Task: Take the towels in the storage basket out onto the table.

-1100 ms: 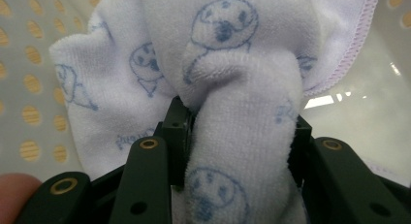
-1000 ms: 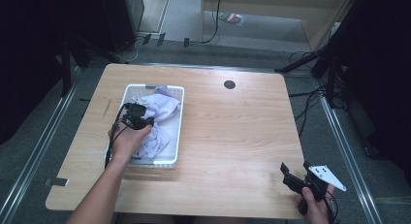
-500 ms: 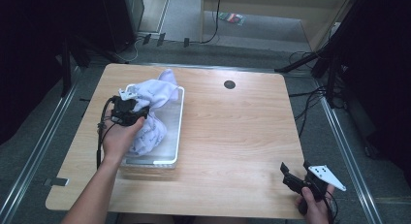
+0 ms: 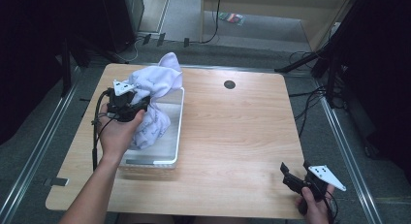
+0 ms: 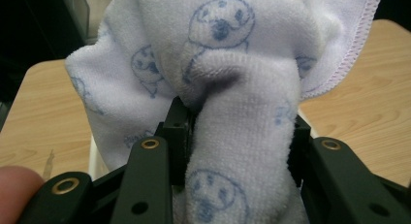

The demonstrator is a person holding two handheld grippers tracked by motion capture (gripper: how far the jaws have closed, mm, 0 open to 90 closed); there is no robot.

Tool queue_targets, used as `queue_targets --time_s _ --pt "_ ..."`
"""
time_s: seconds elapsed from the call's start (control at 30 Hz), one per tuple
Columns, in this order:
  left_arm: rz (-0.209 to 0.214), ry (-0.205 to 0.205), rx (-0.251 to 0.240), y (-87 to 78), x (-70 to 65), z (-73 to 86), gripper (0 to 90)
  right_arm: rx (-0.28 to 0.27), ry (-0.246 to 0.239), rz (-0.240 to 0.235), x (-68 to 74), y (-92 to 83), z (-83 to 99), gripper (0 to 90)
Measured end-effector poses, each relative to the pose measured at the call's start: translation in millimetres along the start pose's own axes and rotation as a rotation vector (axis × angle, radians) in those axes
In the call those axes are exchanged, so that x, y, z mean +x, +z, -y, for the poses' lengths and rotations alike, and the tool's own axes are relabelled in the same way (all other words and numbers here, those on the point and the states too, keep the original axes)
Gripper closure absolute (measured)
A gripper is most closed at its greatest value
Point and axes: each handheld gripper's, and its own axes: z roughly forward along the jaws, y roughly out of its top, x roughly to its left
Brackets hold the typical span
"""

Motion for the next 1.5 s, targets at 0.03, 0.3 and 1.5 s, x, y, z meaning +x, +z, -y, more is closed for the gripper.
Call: queue_targets --time_s 0.03,0.3,1.5 --pt "0.012 -0.001 -0.001 -2.0 -2.1 -2.0 59.5 0.0 0.0 0.0 0.0 0.0 0.0 12.7" --pt "0.049 0.008 -0.04 -12.5 -21.6 -11.7 59.4 0.0 0.0 -0.001 0.0 -0.1 0.0 12.7" --pt "0.216 0.062 -0.064 4.2 -124.3 -21.2 59.3 -0.002 0.003 -0.007 -0.3 -0.2 0.0 12.6"
